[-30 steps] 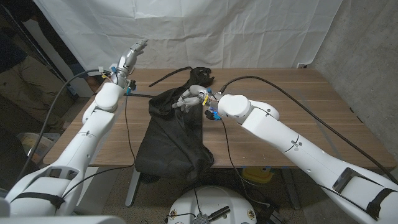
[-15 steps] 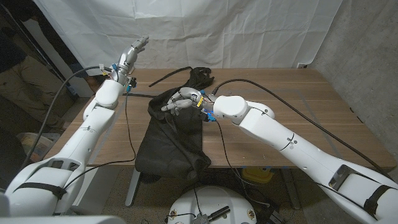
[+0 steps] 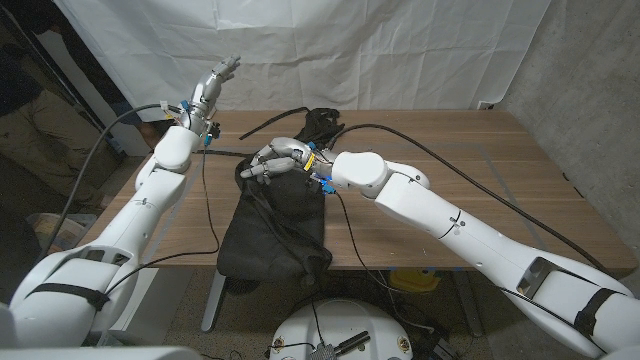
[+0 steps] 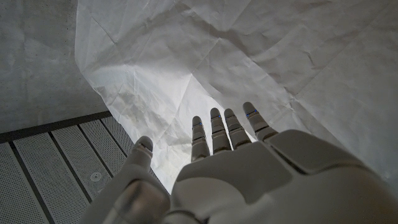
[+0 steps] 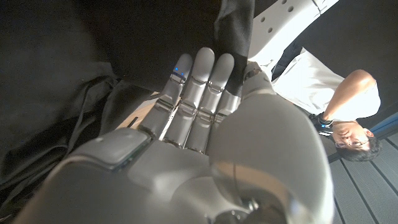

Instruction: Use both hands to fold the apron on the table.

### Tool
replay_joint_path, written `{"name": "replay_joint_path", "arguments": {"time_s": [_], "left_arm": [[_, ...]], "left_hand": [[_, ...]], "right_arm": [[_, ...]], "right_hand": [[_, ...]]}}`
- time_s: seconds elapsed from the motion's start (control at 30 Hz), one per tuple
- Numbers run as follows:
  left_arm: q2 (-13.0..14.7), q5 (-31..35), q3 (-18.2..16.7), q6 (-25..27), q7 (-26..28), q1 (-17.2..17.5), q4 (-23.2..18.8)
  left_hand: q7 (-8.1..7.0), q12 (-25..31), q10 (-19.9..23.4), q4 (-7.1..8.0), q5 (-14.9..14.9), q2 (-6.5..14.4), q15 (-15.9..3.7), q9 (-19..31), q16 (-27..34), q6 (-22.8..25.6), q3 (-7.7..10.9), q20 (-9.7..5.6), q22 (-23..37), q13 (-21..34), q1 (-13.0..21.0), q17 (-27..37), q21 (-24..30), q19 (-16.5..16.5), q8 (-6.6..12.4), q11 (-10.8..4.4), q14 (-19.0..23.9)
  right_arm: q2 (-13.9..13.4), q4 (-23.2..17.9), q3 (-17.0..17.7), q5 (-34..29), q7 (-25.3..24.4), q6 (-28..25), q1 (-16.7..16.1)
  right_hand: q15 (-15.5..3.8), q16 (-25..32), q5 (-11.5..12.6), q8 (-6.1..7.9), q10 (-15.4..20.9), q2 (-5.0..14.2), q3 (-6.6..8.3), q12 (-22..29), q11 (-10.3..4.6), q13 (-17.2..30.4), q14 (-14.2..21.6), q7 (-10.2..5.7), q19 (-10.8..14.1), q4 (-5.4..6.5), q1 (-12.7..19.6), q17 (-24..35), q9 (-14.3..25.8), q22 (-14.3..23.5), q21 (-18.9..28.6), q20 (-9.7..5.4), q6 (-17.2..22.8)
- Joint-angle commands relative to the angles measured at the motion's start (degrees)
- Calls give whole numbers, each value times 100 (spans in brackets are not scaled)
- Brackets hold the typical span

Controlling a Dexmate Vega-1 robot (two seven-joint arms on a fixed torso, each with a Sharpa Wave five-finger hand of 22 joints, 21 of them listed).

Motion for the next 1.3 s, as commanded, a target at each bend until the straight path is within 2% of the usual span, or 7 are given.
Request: {"name": "replay_joint_path", "arguments": {"time_s": [0.03, 0.53, 0.7, 0.87, 1.0, 1.13, 1.3], "left_arm": [[37, -68, 66, -189, 17, -82, 149], [58, -77, 165, -344, -21, -256, 326], [62, -66, 192, -393, -4, -291, 355], [71, -41, 216, -408, 31, -311, 364], [76, -27, 231, -446, 60, -323, 382], [83, -19, 236, -490, 100, -325, 390], [89, -4, 253, -514, 133, -346, 412]], "left_hand": [[-16, 43, -13, 13, 39, 19, -6, -1, 27, -35, 4, 23, 20, 5, 6, 4, -2, -12, 5, 2, -18], [-8, 48, -10, 18, 39, 26, -17, -1, 29, -47, -1, 16, 20, 4, 12, 3, -12, -8, 3, -8, -15], [-12, 47, -16, 19, 39, 30, -16, -1, 29, -47, -2, 21, 20, 4, 16, 2, -16, -9, 5, -3, -16], [-18, 43, -28, 19, 39, 32, -17, -1, 28, -50, -2, 20, 20, 4, 19, 1, -18, -7, 4, -11, -17], [-23, 42, -32, 19, 39, 34, -15, -2, 26, -56, -3, 18, 19, 4, 22, 1, -21, -7, 3, -13, -21], [-24, 41, -38, 18, 39, 35, -16, -2, 26, -56, -4, 11, 19, 3, 25, 1, -24, -7, 4, -12, -23], [-41, 39, -46, 18, 39, 33, -15, -2, 26, -59, -6, 13, 19, 3, 28, 0, -27, -6, 4, -9, -22]], "right_arm": [[326, 622, -176, 297, 252, 506, 160], [960, 2094, -62, 1339, 1320, 1675, 128], [1076, 2332, -13, 1507, 1476, 1716, 113], [1281, 2782, 88, 1764, 1728, 1884, 50], [1285, 2809, 129, 1680, 1558, 1787, -16], [1072, 2373, 91, 1341, 1048, 1179, -21], [960, 2123, 51, 1204, 860, 646, 36]], "right_hand": [[-478, -104, -41, 17, -39, 40, -11, -16, -4, -40, 2, -32, -46, -2, -2, -58, 5, -11, 53, -6, -51], [-495, -237, -61, 28, -32, 42, 6, -20, -25, -82, 86, -64, -56, 6, -3, -80, -9, -21, 109, -18, -41], [-488, -263, -69, 25, -41, 42, 1, -24, -13, -90, 81, -75, -57, 16, -15, -82, -8, -23, 122, -18, -61], [-494, -393, -83, -1, -105, 52, 6, -102, -2, -185, 129, -92, -64, 32, -32, -222, -48, -28, 148, -41, -84], [-458, -776, -116, -118, -102, 165, 94, -248, 84, -414, 206, -88, -86, 82, -56, -644, -168, -35, 203, -89, -174], [-425, -1338, -245, -422, -198, 286, 326, -563, 244, -797, 219, -89, -127, 140, -48, -1257, -395, -41, 308, -136, -398], [-403, -1518, -336, -552, -240, 311, 455, -718, 295, -973, 237, -69, -120, 177, -56, -1439, -517, -41, 379, -164, -398]]}}
